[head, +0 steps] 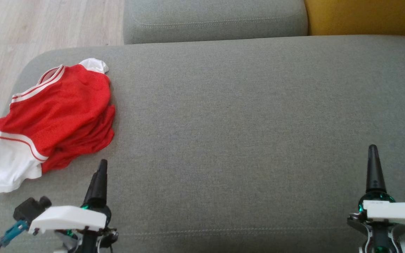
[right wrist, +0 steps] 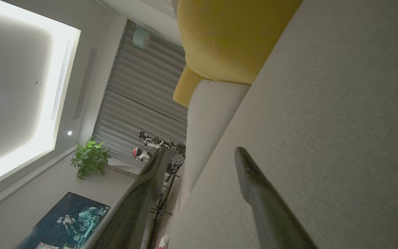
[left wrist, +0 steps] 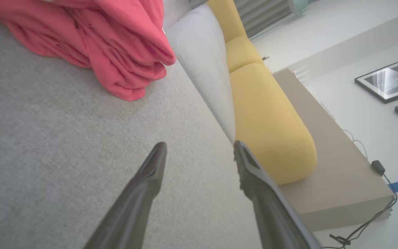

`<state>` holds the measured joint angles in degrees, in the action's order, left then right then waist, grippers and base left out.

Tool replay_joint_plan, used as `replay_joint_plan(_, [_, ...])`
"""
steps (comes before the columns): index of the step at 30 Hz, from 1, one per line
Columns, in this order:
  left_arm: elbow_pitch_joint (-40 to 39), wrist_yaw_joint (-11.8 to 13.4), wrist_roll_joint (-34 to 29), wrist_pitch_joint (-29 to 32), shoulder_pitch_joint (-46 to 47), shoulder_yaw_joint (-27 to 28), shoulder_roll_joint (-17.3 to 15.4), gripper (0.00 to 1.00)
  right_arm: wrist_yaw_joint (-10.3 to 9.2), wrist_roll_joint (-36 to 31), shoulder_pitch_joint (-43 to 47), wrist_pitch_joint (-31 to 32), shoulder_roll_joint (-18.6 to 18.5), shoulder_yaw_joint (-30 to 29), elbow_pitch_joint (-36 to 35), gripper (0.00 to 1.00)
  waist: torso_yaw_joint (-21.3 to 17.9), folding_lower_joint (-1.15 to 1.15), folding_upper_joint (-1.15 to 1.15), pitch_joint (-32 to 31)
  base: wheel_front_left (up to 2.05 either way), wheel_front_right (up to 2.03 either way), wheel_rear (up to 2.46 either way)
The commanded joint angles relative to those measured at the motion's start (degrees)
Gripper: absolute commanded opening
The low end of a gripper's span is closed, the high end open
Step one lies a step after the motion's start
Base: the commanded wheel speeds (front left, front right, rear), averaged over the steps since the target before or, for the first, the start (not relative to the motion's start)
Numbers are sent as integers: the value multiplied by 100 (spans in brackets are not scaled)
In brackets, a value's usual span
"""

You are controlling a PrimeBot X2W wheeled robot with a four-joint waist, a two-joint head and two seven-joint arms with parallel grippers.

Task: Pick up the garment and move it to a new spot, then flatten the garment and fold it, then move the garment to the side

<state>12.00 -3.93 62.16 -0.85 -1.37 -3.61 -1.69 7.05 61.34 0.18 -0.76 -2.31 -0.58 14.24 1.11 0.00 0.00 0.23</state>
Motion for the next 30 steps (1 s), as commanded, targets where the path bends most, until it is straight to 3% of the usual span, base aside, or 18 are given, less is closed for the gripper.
replay_joint_plan(1, [-246,22,-141,-60,300,16,-62,100,16,-166,-105,-71,-78,92,-257,100,1,0,0,1,0,0,0])
replay_joint_plan(15, [-502,212,-1273,-295,322,-284,-74,100,21,-1250,-46,-305,-106,385,-466,100,54,0,0,-27,0,0,0])
replay_joint_plan(30, [-896,698,-2545,-564,418,-740,-226,100,27,-2452,-42,-574,-106,620,-705,100,79,0,0,-28,0,0,0])
